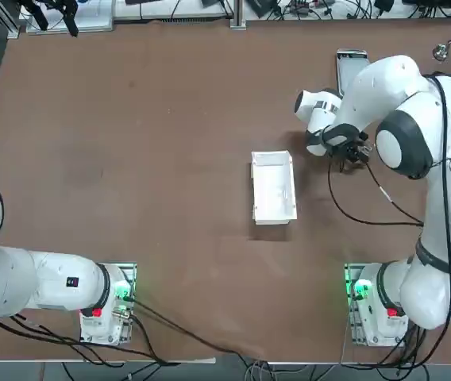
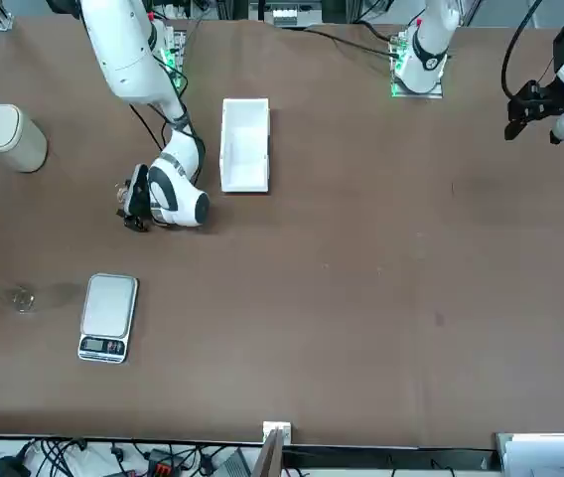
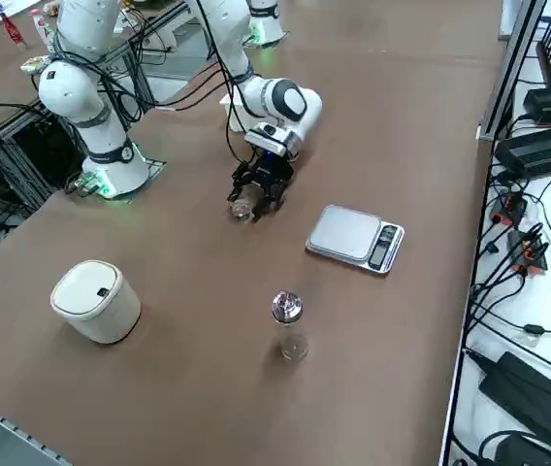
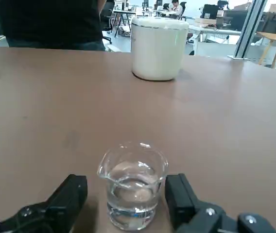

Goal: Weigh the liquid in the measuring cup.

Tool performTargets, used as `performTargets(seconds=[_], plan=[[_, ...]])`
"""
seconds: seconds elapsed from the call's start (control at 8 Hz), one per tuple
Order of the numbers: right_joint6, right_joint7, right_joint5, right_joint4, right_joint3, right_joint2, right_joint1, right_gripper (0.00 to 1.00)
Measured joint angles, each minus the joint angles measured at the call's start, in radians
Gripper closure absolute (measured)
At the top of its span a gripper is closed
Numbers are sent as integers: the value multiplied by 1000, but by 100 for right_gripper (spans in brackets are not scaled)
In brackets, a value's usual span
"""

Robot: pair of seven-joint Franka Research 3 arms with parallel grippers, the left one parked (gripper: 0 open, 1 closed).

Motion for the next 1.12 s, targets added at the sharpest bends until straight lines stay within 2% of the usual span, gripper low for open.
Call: performTargets(seconds=[0.25,0.5,0.62,0.75,1.12], plan=[[0,12,-1,-1,0,0,-3,6],[0,14,-2,-6,0,0,-6,15],[0,14,-3,-10,0,0,-7,16],[0,15,-4,-14,0,0,-7,32],[-1,15,-10,-15,0,0,-7,37]])
